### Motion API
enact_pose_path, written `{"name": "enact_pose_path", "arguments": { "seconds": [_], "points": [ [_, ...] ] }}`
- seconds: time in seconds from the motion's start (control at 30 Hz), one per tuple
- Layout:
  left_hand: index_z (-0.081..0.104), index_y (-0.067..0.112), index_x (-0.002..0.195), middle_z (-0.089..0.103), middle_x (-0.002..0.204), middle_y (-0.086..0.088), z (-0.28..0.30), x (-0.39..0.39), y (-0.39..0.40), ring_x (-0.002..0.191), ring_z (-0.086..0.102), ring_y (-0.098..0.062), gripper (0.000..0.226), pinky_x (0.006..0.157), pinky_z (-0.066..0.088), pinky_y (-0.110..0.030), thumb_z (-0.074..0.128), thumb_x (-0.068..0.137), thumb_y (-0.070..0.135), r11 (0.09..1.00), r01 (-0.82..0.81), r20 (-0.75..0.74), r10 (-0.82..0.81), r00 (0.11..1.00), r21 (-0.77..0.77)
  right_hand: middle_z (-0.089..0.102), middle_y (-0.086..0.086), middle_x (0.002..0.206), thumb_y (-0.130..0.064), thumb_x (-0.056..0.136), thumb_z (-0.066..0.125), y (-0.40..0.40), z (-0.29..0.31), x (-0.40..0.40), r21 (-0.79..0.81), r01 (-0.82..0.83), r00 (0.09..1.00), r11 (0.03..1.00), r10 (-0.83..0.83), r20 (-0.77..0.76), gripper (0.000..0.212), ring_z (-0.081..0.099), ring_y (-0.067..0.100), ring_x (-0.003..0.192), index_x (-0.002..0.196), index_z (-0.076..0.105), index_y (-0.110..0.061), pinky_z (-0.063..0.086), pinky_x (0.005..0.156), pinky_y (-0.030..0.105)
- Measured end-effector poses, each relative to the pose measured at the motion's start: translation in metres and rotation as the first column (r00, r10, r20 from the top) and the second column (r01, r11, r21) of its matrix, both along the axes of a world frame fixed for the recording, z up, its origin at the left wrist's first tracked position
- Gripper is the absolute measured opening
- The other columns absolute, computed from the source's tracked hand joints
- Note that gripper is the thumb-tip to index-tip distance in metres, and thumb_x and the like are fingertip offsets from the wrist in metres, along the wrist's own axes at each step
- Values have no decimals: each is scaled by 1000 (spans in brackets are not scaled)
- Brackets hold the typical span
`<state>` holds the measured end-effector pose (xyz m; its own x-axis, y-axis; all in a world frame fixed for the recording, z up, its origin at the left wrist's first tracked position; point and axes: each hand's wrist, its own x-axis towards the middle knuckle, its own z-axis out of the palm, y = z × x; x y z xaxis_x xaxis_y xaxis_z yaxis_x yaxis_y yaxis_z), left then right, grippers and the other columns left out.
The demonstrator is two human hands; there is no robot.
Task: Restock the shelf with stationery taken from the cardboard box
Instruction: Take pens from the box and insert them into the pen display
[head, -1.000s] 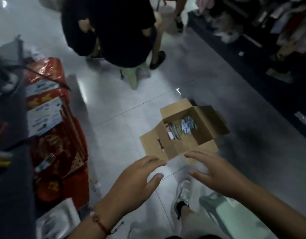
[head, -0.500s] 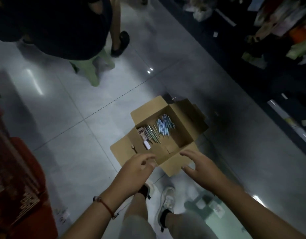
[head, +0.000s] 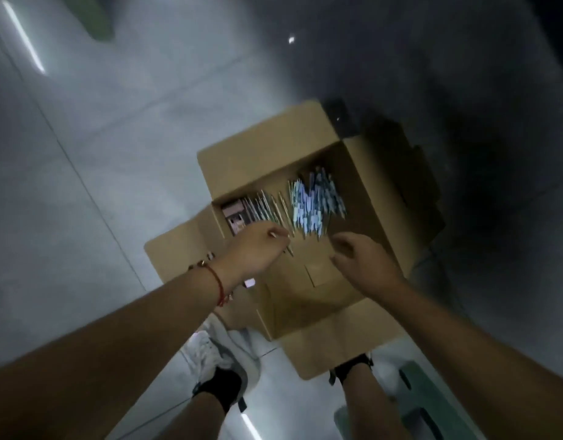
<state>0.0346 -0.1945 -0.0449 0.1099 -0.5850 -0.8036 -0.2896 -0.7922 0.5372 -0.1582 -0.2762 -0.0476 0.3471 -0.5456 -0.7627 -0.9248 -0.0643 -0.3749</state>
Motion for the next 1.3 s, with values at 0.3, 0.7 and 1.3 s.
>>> {"name": "enact_pose_path", "arguments": {
  "seconds": [0.3, 0.7, 1.3],
  "points": [
    [44, 14, 143, 60, 132, -11, -229, -70, -60, 111, 62, -31, 57, 96, 50, -41, 55, 94, 42, 931, -355, 140, 342, 929, 81, 66, 0, 115, -29, 96, 56, -37, -224, 4, 89, 198, 980, 976, -197, -12, 22, 61, 19, 100, 115, 61, -18, 49, 88, 34],
    [54, 11, 99, 61, 80, -6, -286, -68, -69, 68, 59, -24, 22, 54, 39, -29, 51, 98, 32, 982, -161, 414, 187, 891, -97, 64, -2, 83, -40, 94, 61, -40, -291, 9, -64, 373, 927, 926, -374, -13, 26, 62, 19, 83, 96, 66, -15, 37, 61, 25],
    [58, 9, 107, 61, 70, -7, -159, -37, -8, 57, 59, -19, 17, 55, 52, -28, 42, 99, 12, 551, -630, -426, 831, 357, 548, 69, 12, 101, -20, 95, 57, -31, -242, 38, -32, 263, 964, 964, -264, -41, 18, 63, 30, 98, 97, 67, -5, 50, 83, 34]
  ]
}}
